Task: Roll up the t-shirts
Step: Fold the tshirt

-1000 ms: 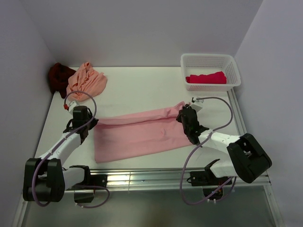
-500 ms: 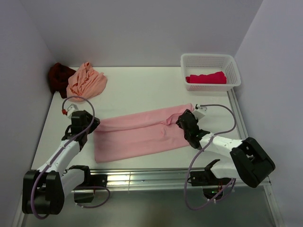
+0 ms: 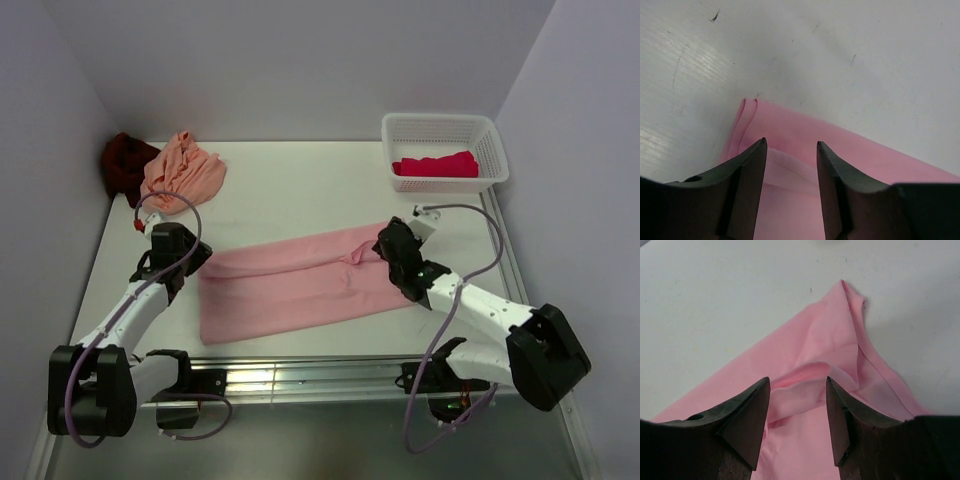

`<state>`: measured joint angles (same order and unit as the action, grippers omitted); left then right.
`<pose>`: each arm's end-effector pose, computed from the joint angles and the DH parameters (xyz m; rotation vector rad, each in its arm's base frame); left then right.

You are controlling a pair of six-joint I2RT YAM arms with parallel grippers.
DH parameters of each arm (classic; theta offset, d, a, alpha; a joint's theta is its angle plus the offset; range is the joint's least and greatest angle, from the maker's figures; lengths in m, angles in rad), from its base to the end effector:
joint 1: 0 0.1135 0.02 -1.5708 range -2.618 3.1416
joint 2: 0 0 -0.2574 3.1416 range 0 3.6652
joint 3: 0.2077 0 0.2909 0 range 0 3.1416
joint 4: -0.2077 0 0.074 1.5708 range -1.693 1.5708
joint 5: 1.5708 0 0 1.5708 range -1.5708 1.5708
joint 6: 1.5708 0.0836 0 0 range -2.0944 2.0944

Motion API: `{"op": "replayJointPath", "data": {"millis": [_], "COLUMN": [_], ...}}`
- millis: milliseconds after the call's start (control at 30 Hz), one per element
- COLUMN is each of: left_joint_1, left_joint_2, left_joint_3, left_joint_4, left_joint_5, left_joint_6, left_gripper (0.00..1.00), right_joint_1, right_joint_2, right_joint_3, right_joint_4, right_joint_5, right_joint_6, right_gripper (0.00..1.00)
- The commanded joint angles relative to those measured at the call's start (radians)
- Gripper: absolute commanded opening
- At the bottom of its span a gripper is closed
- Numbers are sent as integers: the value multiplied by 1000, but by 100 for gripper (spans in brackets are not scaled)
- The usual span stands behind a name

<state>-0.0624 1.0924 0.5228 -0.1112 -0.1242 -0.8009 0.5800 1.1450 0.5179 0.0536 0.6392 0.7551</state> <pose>0.2956 -0.0081 0.1402 -0.8800 2.0878 -0.3239 0.2765 0.1215 0.1529 0.5320 1.9536 0.1538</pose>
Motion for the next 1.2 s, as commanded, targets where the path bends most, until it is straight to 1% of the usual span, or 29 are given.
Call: {"op": "replayJointPath", "data": {"millis": [0, 67, 133, 200, 233, 267, 333, 367, 400, 533, 567, 667, 700, 767, 833, 967, 1033, 1167], "left_joint_1": [-1, -1, -1, -1, -1, -1, -1, -1, -1, -1, -1, -1, -1, -1, -1, -1, -1, -1], "left_joint_2": [20, 32, 52, 64, 75, 81, 89, 87, 86, 26, 11, -35, -45, -63, -65, -75, -91, -120], "left_joint_3": [52, 57, 63, 66, 65, 65, 62, 59, 54, 23, 16, -13, -18, -26, -29, -56, -67, -79], "left_joint_4": [-37, -48, -58, -61, -58, -59, -65, -68, -73, -76, -79, -100, -105, -120, -134, -139, -134, -143], "left_joint_5": [27, 28, 32, 43, 49, 52, 54, 51, 40, 44, 41, 32, 28, 14, 6, -2, 0, -2], "left_joint_6": [43, 55, 65, 69, 74, 75, 72, 71, 68, 55, 52, 39, 37, 31, 26, 5, -1, -18], "left_gripper": [49, 49, 48, 43, 38, 29, 19, 6, 0, 0, 0, 0, 0, 0, 0, 0, 0, 0], "right_joint_1": [3, 1, -25, -51, -64, -87, -94, -92, -92, -91, -91, -78, -75, -74, -72, -71, -71, -69], "right_joint_2": [79, 145, 215, 272, 326, 349, 383, 384, 368, 280, 262, 193, 158, 137, 145, 165, 164, 180], "right_joint_3": [154, 201, 267, 328, 347, 362, 370, 349, 334, 220, 200, 125, 123, 129, 139, 136, 136, 194], "right_joint_4": [-89, -112, -121, -150, -162, -197, -207, -202, -202, -172, -164, -158, -159, -188, -218, -210, -198, -204], "right_joint_5": [22, 4, -51, -140, -163, -185, -199, -219, -233, -297, -309, -340, -352, -371, -392, -389, -389, -389], "right_joint_6": [-128, -190, -220, -243, -246, -246, -253, -246, -241, -218, -215, -189, -185, -160, -149, -119, -117, -123], "right_gripper": [56, 56, 56, 56, 56, 54, 54, 52, 50, 43, 39, 33, 33, 33, 32, 29, 31, 33]}}
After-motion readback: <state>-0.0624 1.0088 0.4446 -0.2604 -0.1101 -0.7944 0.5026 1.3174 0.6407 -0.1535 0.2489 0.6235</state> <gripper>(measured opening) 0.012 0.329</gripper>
